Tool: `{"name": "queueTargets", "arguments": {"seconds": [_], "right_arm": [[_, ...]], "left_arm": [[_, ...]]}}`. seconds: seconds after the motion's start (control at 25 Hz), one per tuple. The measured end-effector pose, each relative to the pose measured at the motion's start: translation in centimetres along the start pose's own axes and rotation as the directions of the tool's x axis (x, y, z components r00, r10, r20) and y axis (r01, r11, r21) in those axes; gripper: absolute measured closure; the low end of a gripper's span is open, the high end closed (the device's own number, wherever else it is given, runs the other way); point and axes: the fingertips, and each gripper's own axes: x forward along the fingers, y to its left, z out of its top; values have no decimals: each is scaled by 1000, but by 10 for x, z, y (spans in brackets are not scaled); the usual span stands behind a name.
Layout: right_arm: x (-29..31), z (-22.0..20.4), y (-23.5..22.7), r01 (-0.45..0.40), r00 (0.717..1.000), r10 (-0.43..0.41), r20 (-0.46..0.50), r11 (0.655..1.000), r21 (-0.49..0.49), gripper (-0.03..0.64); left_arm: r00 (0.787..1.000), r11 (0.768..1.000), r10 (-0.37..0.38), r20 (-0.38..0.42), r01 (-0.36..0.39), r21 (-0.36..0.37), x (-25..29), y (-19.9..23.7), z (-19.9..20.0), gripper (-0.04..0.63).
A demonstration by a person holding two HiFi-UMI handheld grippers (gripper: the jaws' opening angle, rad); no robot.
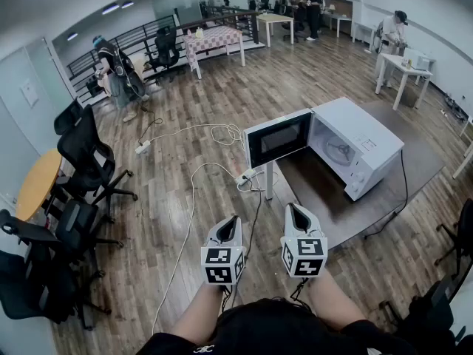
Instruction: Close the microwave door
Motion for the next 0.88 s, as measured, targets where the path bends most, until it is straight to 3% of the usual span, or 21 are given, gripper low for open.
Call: {"name": "queueTargets", "arguments": {"seconds": [0.64, 0.88], "right_arm": [[-13, -5, -28, -41, 999, 40, -18, 998, -38, 609], [-19, -7, -40, -51, 999, 51, -13, 998, -32, 609]], "left_arm": [[1000, 1000, 17, 12, -17, -23, 12, -35, 4, 588], [999, 1000, 30, -25, -30, 1, 16, -50, -8, 588]]}}
